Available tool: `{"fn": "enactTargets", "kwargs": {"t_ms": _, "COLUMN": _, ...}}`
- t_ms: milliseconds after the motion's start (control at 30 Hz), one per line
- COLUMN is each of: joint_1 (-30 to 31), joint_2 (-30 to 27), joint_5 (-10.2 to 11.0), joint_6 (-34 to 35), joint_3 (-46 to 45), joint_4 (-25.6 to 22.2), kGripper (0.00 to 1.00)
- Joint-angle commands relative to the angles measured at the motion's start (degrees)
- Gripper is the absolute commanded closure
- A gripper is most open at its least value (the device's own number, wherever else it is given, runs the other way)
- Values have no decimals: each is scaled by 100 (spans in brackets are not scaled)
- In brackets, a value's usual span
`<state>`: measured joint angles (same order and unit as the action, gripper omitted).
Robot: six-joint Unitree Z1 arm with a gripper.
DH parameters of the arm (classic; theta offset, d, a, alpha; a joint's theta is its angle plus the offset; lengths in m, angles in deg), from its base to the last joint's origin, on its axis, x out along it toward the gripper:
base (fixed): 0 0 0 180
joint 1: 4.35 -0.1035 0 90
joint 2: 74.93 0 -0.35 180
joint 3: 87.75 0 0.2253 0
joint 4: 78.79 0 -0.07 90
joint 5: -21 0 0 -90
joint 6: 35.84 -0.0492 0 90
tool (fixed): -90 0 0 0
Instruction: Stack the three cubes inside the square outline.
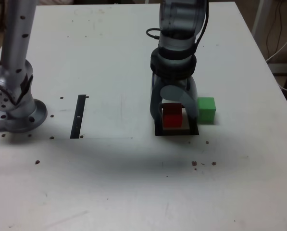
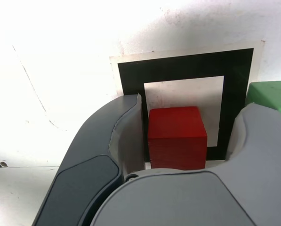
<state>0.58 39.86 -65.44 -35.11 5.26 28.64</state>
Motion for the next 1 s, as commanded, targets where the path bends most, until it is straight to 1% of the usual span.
{"fn": "enactTargets", "kwargs": {"t_ms": 0, "joint_1": -8, "joint_2": -104, "joint_5": 17, "joint_6": 1, "joint_3": -19, "joint_4": -40, "kGripper": 1}}
{"fn": "enactTargets", "kwargs": {"t_ms": 233, "joint_1": -26, "joint_2": -367, "joint_5": 73, "joint_6": 14, "joint_3": -41, "joint_4": -242, "kGripper": 1}}
{"fn": "enactTargets", "kwargs": {"t_ms": 500, "joint_1": -204, "joint_2": -697, "joint_5": 292, "joint_6": -4, "joint_3": 155, "joint_4": -756, "kGripper": 1}}
{"fn": "enactTargets", "kwargs": {"t_ms": 600, "joint_1": -383, "joint_2": -739, "joint_5": 328, "joint_6": -90, "joint_3": 277, "joint_4": -964, "kGripper": 1}}
{"fn": "enactTargets", "kwargs": {"t_ms": 700, "joint_1": -645, "joint_2": -743, "joint_5": 320, "joint_6": -311, "joint_3": 423, "joint_4": -1092, "kGripper": 1}}
{"fn": "enactTargets", "kwargs": {"t_ms": 867, "joint_1": -1064, "joint_2": -669, "joint_5": 261, "joint_6": -733, "joint_3": 616, "joint_4": -1093, "kGripper": 1}}
{"fn": "enactTargets", "kwargs": {"t_ms": 967, "joint_1": -1298, "joint_2": -593, "joint_5": 263, "joint_6": -936, "joint_3": 721, "joint_4": -1082, "kGripper": 1}}
